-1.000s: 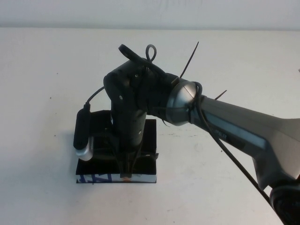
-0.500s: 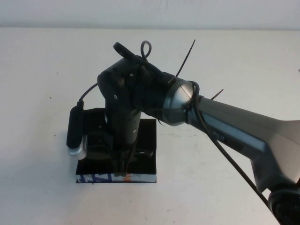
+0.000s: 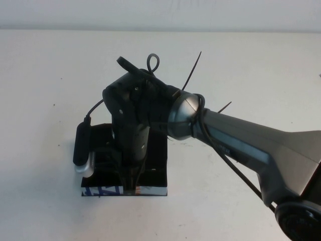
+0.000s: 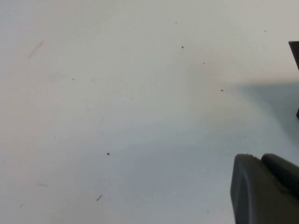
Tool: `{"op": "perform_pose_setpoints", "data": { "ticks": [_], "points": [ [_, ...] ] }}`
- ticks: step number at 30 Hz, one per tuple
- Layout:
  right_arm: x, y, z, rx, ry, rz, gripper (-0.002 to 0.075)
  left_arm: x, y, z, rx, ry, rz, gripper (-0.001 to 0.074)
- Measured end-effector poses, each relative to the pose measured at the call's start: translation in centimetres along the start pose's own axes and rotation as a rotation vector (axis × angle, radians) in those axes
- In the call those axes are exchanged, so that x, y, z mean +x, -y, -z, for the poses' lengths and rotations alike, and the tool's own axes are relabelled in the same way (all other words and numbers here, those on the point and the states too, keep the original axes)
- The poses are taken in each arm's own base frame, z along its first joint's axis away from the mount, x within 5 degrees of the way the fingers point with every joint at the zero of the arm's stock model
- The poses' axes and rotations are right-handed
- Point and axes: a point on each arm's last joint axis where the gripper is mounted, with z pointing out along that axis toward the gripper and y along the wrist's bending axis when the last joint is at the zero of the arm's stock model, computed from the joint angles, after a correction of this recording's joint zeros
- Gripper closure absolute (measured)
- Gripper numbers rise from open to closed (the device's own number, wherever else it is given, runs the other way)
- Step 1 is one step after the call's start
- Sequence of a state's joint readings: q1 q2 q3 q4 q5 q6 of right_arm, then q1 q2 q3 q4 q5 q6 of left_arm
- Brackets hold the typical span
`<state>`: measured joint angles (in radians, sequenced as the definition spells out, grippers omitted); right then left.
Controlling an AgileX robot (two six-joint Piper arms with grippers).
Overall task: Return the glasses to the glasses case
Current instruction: Place the glasses in the glasses case
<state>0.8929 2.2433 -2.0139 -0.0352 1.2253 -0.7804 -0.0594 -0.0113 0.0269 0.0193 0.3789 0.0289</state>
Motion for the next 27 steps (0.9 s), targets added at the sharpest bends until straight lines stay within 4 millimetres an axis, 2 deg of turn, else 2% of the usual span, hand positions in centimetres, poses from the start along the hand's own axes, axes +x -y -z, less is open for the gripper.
{"op": "perform_pose_setpoints", "data": {
  "ticks": [17, 19, 23, 27],
  "points": [
    [-0.01, 0.04, -0.52, -0.007, -0.007, 0.000, 0.0694, 0.00, 0.00, 0.00, 0.000, 0.000, 0.000, 0.0736],
    [0.00, 0.04, -0.63, -0.008, -0.009, -0.001, 0.0662, 0.00, 0.00, 0.00, 0.000, 0.000, 0.000, 0.0736],
    [0.00, 0.04, -0.72, -0.010, -0.010, -0.001, 0.0543, 0.00, 0.00, 0.00, 0.000, 0.000, 0.000, 0.0736],
    [0.03, 0.07, -0.54, -0.003, -0.011, 0.002, 0.0477, 0.00, 0.00, 0.00, 0.000, 0.000, 0.000, 0.0736]
  ]
}}
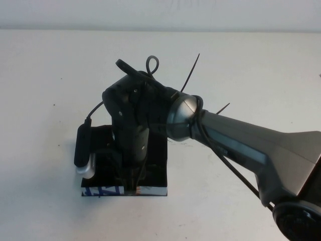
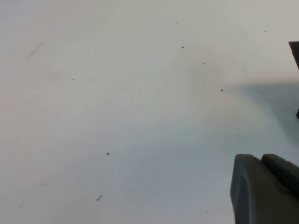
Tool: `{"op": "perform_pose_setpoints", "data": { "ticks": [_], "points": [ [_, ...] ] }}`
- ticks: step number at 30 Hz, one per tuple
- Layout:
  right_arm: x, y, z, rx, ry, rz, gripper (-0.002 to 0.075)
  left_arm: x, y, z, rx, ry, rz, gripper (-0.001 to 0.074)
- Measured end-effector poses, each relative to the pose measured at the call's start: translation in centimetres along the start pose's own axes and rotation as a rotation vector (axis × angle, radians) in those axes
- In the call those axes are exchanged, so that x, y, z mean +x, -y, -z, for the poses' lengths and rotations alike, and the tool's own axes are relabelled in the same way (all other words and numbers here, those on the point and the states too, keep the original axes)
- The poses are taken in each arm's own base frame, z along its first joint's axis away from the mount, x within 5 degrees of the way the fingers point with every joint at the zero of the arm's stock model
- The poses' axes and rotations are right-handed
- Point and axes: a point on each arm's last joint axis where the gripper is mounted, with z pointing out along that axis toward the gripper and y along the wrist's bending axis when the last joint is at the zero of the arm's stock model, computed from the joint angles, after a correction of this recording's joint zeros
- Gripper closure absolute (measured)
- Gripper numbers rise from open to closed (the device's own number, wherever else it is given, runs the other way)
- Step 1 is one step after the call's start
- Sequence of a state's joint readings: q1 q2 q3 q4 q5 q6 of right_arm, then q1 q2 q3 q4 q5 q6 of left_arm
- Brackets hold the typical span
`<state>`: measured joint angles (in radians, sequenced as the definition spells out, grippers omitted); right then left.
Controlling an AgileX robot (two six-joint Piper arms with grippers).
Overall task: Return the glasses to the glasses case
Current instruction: Place the glasses in the glasses case, then close the glasses case
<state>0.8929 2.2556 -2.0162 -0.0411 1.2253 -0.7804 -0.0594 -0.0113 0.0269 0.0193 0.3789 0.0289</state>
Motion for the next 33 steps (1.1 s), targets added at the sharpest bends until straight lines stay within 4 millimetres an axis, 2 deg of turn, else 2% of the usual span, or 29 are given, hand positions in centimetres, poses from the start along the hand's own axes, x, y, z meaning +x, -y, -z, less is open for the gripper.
{"op": "perform_pose_setpoints", "data": {
  "ticks": [11, 18, 22, 26, 31, 33],
  "points": [
    [-0.1, 0.5, 2.9, 0.079, 0.028, -0.034, 0.0458, 0.0, 0.0, 0.0, 0.000, 0.000, 0.000, 0.0736],
    [0.4, 0.2, 6.5, 0.145, 0.063, -0.186, 0.0474, 0.0, 0.0, 0.0, 0.000, 0.000, 0.000, 0.0736],
    [2.0, -1.5, 9.1, 0.154, 0.060, -0.222, 0.0547, 0.0, 0.0, 0.0, 0.000, 0.000, 0.000, 0.0736],
    [4.7, -3.7, 11.7, 0.190, 0.026, -0.283, 0.0690, 0.0, 0.0, 0.0, 0.000, 0.000, 0.000, 0.0736],
    [8.0, -5.2, 14.6, 0.208, 0.043, -0.393, 0.0732, 0.0, 0.0, 0.0, 0.000, 0.000, 0.000, 0.0736],
    [8.8, -5.6, 15.5, 0.199, 0.069, -0.419, 0.0735, 0.0, 0.0, 0.0, 0.000, 0.000, 0.000, 0.0736]
  ]
}}
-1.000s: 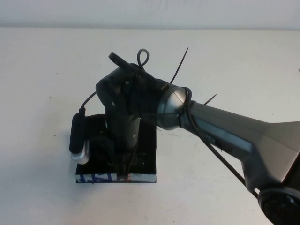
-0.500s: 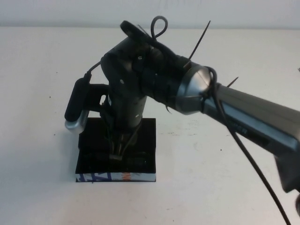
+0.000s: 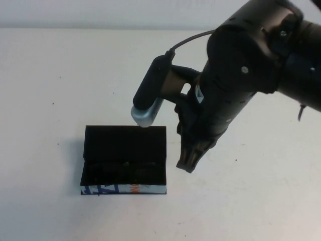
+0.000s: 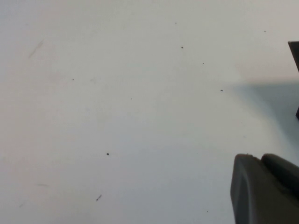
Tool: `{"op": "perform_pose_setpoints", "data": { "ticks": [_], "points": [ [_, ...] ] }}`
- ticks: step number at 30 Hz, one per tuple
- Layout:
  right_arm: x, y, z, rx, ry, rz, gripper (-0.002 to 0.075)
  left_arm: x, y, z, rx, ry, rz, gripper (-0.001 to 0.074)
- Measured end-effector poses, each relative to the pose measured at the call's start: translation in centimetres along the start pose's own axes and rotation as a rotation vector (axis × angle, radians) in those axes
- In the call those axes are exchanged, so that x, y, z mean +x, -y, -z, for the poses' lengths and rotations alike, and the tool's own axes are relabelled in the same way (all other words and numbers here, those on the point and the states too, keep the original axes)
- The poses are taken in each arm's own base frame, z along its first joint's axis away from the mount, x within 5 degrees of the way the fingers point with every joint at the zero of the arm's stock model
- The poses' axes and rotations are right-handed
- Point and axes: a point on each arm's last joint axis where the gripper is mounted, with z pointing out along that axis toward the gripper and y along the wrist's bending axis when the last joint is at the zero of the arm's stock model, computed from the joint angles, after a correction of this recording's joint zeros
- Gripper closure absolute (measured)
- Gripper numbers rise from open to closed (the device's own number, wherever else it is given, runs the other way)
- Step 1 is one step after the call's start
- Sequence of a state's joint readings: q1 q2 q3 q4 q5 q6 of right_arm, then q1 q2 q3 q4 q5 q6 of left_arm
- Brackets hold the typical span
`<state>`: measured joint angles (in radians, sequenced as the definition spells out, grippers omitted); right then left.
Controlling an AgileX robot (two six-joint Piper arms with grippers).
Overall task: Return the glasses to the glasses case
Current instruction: Close the glasses case
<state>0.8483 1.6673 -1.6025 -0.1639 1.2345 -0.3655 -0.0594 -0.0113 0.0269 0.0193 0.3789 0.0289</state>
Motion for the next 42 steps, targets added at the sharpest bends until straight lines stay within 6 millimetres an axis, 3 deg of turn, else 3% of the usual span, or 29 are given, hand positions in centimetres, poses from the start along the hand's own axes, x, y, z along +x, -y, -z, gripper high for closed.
{"op": "perform_pose_setpoints", "data": {
  "ticks": [4, 17, 23, 28, 34, 42],
  "points": [
    [0.3, -0.3, 1.3, -0.025, 0.055, -0.022, 0.0737, 0.0, 0.0, 0.0, 0.000, 0.000, 0.000, 0.0736],
    [-0.1, -0.4, 1.2, -0.038, 0.099, -0.014, 0.0737, -0.4, -0.1, 0.0, -0.013, 0.040, -0.045, 0.0736],
    [-0.3, -0.5, 1.2, -0.052, 0.122, -0.020, 0.0737, -1.9, 0.2, 0.2, 0.060, 0.208, 0.335, 0.0736],
    [-0.4, -0.8, 1.2, -0.077, 0.133, -0.030, 0.0737, -2.4, 0.2, 0.3, 0.090, 0.255, 0.494, 0.0736],
    [-0.7, -0.7, 0.7, -0.081, 0.134, -0.033, 0.0737, -4.4, 1.2, 0.1, 0.181, 0.000, 0.565, 0.0736],
    [-0.8, -0.8, 0.1, -0.091, 0.119, -0.052, 0.0737, -8.8, 4.5, -2.6, 0.409, -0.438, 0.316, 0.0736]
  ]
}}
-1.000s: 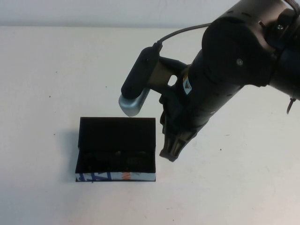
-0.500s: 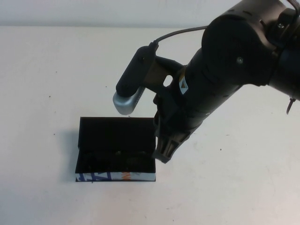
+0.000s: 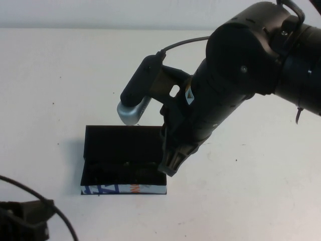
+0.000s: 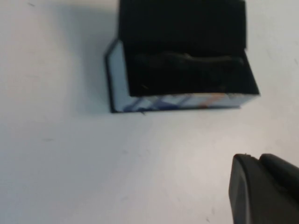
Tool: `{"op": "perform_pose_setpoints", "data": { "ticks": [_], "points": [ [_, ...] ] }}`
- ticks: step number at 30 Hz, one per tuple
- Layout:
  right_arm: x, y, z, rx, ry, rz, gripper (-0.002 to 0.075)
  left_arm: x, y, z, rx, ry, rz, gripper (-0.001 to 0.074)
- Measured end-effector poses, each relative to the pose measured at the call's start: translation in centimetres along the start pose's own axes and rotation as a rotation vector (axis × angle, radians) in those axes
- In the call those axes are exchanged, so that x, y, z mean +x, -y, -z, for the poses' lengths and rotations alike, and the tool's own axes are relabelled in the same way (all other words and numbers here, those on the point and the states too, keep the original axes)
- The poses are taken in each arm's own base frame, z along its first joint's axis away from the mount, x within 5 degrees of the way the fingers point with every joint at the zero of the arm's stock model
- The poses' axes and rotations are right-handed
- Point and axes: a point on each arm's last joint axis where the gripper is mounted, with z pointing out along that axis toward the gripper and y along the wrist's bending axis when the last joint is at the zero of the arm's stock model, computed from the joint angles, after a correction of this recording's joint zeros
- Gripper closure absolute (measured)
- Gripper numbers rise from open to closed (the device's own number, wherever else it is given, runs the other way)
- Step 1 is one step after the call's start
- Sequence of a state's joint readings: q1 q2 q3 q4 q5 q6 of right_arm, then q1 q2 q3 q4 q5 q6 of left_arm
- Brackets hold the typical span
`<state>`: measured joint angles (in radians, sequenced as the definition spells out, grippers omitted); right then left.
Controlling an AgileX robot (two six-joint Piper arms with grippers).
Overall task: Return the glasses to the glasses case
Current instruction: Close the glasses case
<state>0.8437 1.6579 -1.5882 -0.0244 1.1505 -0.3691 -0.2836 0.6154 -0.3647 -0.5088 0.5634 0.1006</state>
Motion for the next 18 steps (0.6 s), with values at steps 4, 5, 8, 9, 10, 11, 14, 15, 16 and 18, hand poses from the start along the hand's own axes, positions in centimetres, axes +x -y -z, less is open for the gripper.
{"op": "perform_pose_setpoints", "data": {
  "ticks": [4, 5, 8, 9, 10, 11, 14, 15, 16, 18],
  "points": [
    [0.0, 0.1, -0.1, 0.000, -0.003, -0.012, 0.0737, -0.5, 1.4, -1.7, 0.132, -0.158, -0.074, 0.0736],
    [0.0, 0.2, -0.1, 0.003, 0.001, -0.026, 0.0737, -0.5, 1.6, -2.1, 0.160, -0.178, -0.084, 0.0736],
    [0.3, 1.4, 0.0, 0.014, 0.017, -0.109, 0.0737, -0.7, 1.9, -3.3, 0.218, -0.205, -0.104, 0.0736],
    [0.5, 2.0, 0.1, 0.015, 0.025, -0.140, 0.0737, -0.7, 1.9, -3.7, 0.235, -0.210, -0.109, 0.0736],
    [0.6, 2.5, 0.1, 0.015, 0.033, -0.163, 0.0737, -0.8, 2.0, -4.0, 0.249, -0.215, -0.111, 0.0736],
    [0.8, 3.2, 0.1, 0.010, 0.042, -0.196, 0.0737, -0.8, 2.0, -4.4, 0.267, -0.222, -0.113, 0.0736],
    [1.2, 4.7, -0.4, -0.009, 0.067, -0.272, 0.0737, -0.9, 2.1, -6.0, 0.318, -0.255, -0.119, 0.0736],
    [1.3, 5.1, -0.5, -0.015, 0.075, -0.292, 0.0737, -0.9, 2.0, -6.7, 0.325, -0.271, -0.124, 0.0736],
    [1.3, 5.4, -0.8, -0.021, 0.075, -0.305, 0.0737, -0.8, 1.8, -7.5, 0.327, -0.293, -0.125, 0.0736],
    [1.3, 5.7, -1.6, -0.038, 0.067, -0.327, 0.0737, -0.5, 1.3, -8.9, 0.327, -0.328, -0.131, 0.0736]
  ]
}}
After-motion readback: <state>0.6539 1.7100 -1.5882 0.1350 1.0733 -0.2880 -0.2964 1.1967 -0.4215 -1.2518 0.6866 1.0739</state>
